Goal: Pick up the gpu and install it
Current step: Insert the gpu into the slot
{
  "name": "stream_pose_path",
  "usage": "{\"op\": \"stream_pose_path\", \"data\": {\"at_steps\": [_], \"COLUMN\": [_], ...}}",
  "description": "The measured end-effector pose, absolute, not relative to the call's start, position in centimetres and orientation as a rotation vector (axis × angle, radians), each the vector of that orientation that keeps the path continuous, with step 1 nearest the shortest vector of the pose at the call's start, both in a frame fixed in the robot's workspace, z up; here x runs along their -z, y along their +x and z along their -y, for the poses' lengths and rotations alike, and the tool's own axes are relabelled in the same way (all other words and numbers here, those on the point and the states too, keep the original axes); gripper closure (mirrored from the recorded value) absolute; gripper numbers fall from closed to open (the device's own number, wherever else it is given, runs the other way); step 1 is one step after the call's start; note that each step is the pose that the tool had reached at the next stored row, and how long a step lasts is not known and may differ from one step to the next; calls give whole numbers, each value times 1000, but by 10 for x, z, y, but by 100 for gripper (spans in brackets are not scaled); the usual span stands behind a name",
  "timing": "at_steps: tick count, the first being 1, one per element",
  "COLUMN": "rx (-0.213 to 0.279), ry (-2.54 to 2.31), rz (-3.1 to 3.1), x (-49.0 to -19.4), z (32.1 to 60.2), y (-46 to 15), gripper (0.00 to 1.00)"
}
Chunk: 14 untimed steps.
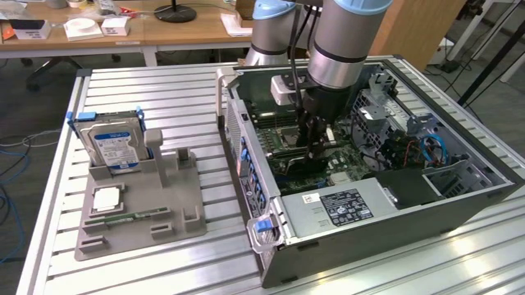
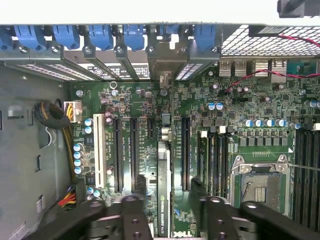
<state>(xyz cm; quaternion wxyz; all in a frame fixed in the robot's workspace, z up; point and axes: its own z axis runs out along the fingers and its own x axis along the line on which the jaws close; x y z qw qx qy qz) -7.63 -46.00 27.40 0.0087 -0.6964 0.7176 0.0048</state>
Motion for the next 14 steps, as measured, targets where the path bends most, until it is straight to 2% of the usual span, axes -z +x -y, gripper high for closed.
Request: {"op": "stream_pose_path", "data": {"at_steps": [1,2,4,7,9,14], "rx": [-15,-15,-15,-15,-15,-15], "ry": [-2176,-2176,-2176,-2176,-2176,-2176], "rz": [-2242,-2242,-2242,-2242,-2242,-2242], "x": [-274,-274,-274,-274,-274,-274], "z": [460,460,460,460,460,460], "y": [-76,-76,-76,-76,-76,-76], "gripper": [57,57,69,75,86,89]}}
